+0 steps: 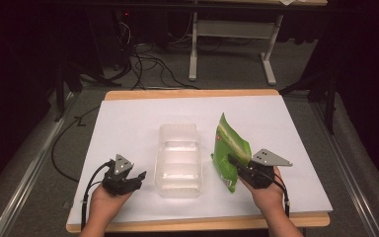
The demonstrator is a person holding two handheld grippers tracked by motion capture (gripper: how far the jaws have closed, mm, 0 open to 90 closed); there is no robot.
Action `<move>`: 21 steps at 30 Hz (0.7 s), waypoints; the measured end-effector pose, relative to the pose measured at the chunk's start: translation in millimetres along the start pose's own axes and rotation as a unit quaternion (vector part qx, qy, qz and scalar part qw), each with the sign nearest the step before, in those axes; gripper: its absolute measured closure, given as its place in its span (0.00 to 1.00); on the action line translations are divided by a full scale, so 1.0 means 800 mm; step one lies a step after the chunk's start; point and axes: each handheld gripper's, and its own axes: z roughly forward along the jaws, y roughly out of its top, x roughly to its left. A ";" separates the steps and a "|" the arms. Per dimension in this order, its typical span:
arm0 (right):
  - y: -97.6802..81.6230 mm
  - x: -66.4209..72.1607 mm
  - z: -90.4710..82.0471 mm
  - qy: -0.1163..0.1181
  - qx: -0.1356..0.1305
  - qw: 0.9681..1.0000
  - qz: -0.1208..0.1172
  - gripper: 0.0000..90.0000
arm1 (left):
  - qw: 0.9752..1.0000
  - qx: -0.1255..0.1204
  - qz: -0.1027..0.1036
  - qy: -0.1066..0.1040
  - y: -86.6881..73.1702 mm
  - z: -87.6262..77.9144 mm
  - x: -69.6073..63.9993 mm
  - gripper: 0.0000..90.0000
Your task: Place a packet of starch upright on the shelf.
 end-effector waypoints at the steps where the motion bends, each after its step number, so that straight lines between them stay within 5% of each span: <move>1: 0.000 0.000 0.000 0.000 0.000 1.000 0.000 0.94 | 1.000 0.000 0.000 0.000 0.000 0.000 0.000 0.49; 10: 0.004 -0.018 0.003 -0.013 0.004 1.000 0.025 0.95 | 1.000 0.001 0.001 -0.001 0.000 0.000 0.001 0.49; 21: 0.013 -0.022 -0.006 0.018 -0.010 1.000 -0.002 0.96 | 1.000 -0.005 -0.007 -0.005 0.000 -0.001 0.002 0.49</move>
